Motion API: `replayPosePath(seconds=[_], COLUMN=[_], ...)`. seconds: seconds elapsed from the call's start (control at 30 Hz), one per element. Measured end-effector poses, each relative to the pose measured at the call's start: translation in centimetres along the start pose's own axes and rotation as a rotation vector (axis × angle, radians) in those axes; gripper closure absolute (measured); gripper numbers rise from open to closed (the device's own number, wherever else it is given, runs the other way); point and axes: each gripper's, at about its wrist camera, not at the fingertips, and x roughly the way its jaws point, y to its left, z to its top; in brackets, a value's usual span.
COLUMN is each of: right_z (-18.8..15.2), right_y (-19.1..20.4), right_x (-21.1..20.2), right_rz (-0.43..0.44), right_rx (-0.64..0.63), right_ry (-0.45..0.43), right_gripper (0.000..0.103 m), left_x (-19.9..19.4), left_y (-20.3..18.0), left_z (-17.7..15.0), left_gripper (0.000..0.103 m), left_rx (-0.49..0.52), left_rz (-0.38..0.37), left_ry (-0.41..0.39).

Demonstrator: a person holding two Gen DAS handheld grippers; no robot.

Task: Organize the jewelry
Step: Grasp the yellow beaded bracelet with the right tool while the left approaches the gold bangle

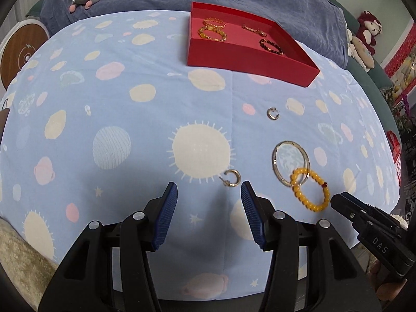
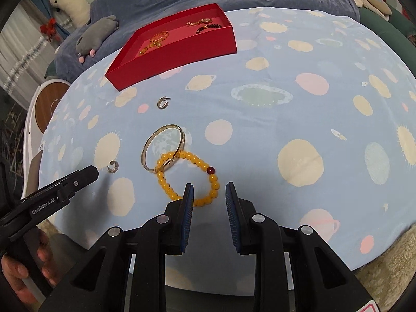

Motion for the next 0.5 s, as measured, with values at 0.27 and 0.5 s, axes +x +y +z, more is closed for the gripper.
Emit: replayPosePath(seconds=[0.27,0.5], right_z=[0.0,0.0], right_y=[0.6,1.1], right_x=[1.1,1.9], right_rz=[-0.024,-0.048], right_rx=[-0.030,-0.051], right_ry=[0.007,0.003], right_gripper=[0.077,0.081], left_x=[0.1,0.4], left_y=[-0.1,-0.2], left_z=[-0.6,-0.9], left_gripper=[0.054,0.054], left_rx=[0.000,0.000], left_rz=[0.004,0.005], left_ry=[0.007,0.016])
